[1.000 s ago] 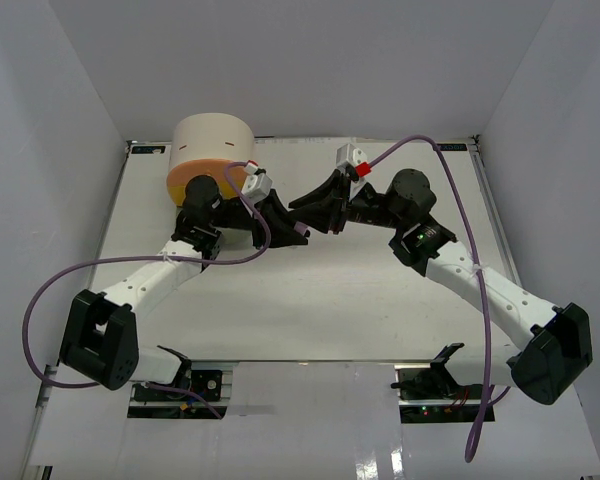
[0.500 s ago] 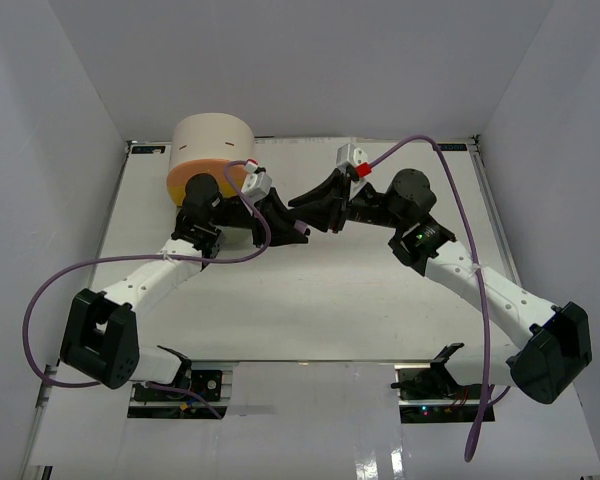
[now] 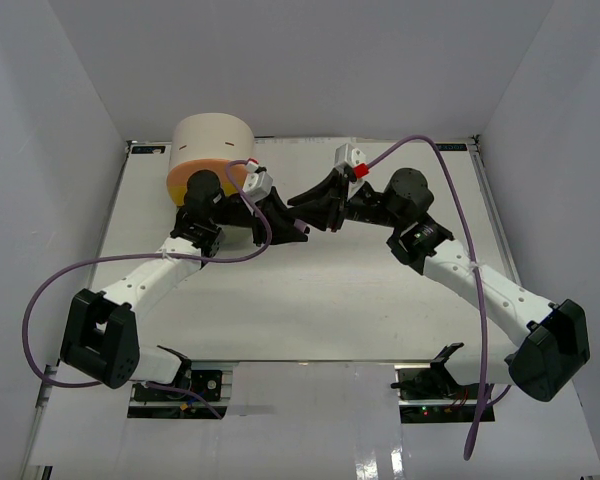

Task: Sort the stationery into containers
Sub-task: Close the pen cap on the pen.

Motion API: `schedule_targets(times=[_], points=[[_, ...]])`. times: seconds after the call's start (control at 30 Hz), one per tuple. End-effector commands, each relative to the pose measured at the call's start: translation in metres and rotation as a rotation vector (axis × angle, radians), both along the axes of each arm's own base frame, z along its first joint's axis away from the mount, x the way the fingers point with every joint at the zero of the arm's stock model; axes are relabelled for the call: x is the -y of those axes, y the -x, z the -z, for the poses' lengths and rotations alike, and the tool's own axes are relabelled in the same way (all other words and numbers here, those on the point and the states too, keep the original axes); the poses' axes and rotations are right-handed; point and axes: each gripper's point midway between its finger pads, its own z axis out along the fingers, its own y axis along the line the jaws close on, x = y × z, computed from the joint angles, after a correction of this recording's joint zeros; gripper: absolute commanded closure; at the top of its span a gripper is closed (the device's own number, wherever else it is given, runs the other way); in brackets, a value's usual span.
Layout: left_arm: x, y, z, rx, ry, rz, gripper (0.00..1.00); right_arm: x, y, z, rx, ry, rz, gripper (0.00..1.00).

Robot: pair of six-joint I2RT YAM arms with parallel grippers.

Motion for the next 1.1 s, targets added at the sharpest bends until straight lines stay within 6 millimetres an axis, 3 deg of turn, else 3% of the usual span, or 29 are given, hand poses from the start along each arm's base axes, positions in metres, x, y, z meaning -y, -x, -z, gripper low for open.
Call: schedule_targets(times=[0.0,0.37,0.6,0.83,0.93,1.07], points=[[-0.002,-0.011,-0.120,0.379,0.228,-0.160,1.00,-0.001,0.046,0.141,-0.411,0.361,-0.169,0.92],[-0.002,-0.012,-0.125,0.392,0.235,-0.165,1.00,0.001,0.048,0.151,-0.422,0.382,-0.172,0.92],[-0.003,-0.014,-0.091,0.378,0.150,-0.174,1.00,-0.003,0.038,0.118,-0.335,0.328,-0.140,0.89],[-0.008,-0.012,-0.054,0.358,0.068,-0.193,1.00,-0.005,0.029,0.083,-0.220,0.252,-0.102,0.70],[-0.010,-0.014,-0.040,0.337,0.033,-0.211,1.00,-0.006,0.027,0.070,-0.190,0.219,-0.093,0.54],[-0.013,-0.018,-0.020,0.285,-0.023,-0.244,1.00,-0.002,0.026,0.050,-0.148,0.182,-0.063,0.40]])
